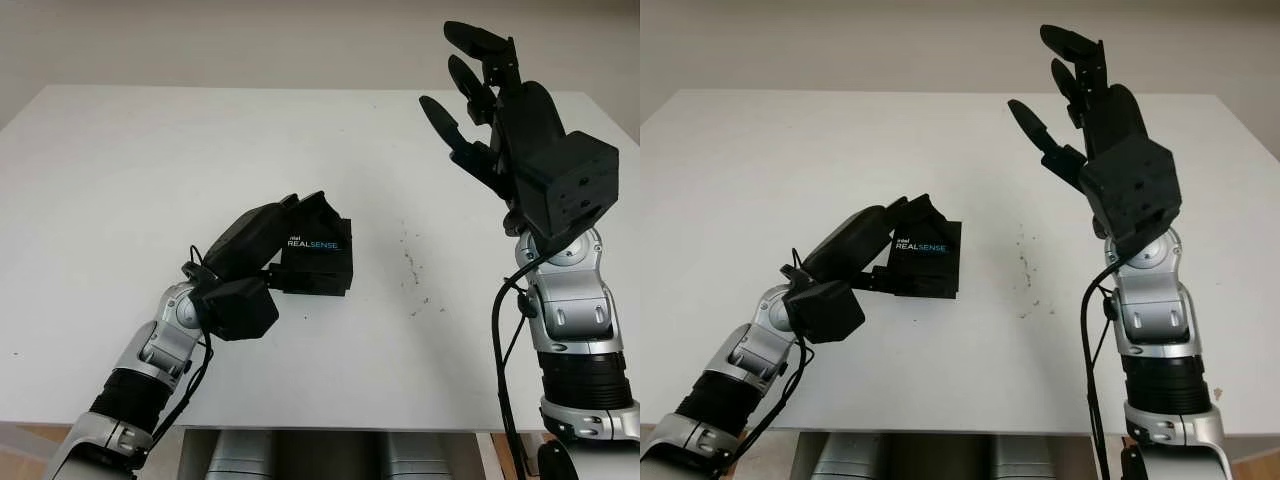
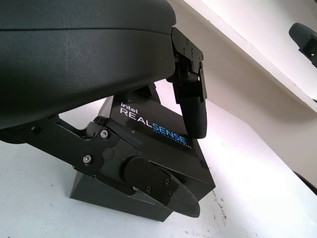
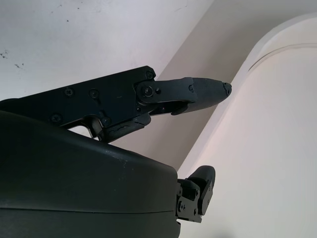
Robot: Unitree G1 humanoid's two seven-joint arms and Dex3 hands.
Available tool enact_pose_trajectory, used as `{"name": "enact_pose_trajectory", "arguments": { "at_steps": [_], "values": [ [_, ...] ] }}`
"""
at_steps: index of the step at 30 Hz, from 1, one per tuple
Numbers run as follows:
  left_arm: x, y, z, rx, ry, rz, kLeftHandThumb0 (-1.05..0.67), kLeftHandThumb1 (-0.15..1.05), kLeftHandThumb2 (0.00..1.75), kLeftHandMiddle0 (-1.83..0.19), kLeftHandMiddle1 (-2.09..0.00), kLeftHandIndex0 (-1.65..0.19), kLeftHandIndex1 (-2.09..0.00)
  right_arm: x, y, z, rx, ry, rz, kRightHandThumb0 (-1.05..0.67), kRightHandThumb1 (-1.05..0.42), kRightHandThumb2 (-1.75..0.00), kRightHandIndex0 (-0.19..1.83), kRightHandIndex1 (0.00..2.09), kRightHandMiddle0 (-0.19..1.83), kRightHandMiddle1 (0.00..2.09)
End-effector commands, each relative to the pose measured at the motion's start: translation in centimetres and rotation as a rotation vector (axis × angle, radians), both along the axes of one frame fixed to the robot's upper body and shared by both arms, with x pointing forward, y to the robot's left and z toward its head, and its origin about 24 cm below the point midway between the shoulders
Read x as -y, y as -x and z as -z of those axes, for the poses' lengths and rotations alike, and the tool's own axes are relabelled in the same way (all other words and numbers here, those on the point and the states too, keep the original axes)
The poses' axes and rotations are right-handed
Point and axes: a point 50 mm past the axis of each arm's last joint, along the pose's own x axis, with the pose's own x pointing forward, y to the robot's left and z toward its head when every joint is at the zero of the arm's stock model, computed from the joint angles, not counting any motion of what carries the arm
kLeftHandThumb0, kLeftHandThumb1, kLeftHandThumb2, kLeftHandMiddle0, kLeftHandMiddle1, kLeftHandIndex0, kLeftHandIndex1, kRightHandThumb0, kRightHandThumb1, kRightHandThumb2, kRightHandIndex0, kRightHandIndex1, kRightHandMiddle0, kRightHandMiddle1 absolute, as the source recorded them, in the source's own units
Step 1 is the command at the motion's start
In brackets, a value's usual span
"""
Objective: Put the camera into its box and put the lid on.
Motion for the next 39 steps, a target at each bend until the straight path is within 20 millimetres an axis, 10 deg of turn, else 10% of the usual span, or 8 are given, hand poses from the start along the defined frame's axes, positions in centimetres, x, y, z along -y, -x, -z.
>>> {"name": "enact_pose_trajectory", "arguments": {
  "at_steps": [1,29,34,39],
  "values": [
    [0.3,-0.3,-0.4,0.019,-0.001,0.007,-0.07,0.98,0.05,-0.32,-1.38,-0.26,-1.34,0.0,0.3,-0.4,0.022,-0.001,-0.006,-0.65,-1.05,-0.31,0.18,0.06,-0.1,0.73],
    [0.1,-1.9,-0.7,-0.01,-0.048,-0.02,-0.1,1.0,0.05,-0.35,-1.29,-0.27,-1.23,-0.2,0.5,-0.3,0.013,-0.009,-0.014,-0.66,-1.05,-0.31,0.19,0.06,-0.15,0.84],
    [-0.1,-1.7,-0.8,-0.086,-0.298,0.007,-0.7,1.04,0.25,0.06,-0.13,0.06,-0.2,-0.1,0.4,-0.3,0.022,0.012,-0.004,-0.66,-1.05,-0.32,0.2,0.07,-0.14,0.84],
    [-0.3,-1.3,-0.8,-0.127,-0.466,0.016,-0.88,1.05,0.56,0.19,0.0,0.19,-0.01,-0.1,0.4,-0.4,0.025,0.011,-0.013,-0.66,-1.05,-0.31,0.2,0.07,-0.14,0.84]
  ]
}}
